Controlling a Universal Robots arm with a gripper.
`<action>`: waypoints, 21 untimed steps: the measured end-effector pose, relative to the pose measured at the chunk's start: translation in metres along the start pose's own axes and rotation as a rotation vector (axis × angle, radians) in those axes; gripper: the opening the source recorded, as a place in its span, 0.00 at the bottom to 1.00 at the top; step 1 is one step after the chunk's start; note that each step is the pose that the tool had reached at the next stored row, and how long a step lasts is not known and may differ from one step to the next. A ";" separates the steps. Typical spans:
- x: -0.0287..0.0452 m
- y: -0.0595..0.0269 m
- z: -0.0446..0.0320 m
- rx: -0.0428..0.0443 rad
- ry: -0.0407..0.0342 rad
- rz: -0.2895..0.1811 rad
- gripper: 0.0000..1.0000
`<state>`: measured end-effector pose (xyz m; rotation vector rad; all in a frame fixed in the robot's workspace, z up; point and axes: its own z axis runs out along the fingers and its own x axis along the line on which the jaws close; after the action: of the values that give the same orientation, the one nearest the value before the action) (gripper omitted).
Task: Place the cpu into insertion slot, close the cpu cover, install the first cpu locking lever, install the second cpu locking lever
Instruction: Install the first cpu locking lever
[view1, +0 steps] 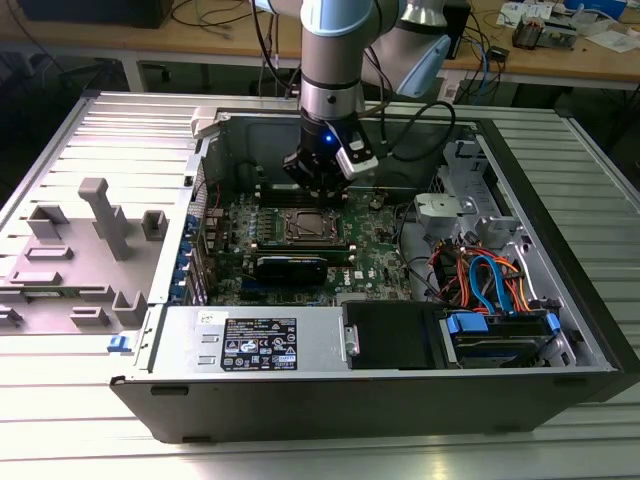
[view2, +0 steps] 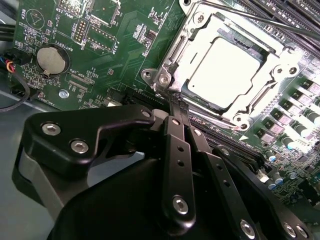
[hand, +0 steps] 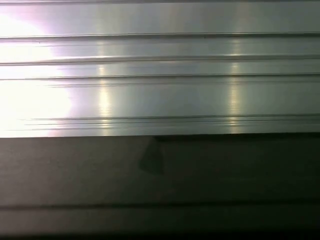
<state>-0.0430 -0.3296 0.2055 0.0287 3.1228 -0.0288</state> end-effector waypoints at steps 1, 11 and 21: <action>0.0000 -0.0002 0.0001 0.0000 0.0000 0.000 0.11; 0.0001 -0.0009 0.0025 0.0000 0.0001 0.000 0.11; 0.0001 -0.0009 0.0026 -0.0053 0.0001 0.000 0.11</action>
<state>-0.0431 -0.3306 0.2029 0.0289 3.1229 -0.0206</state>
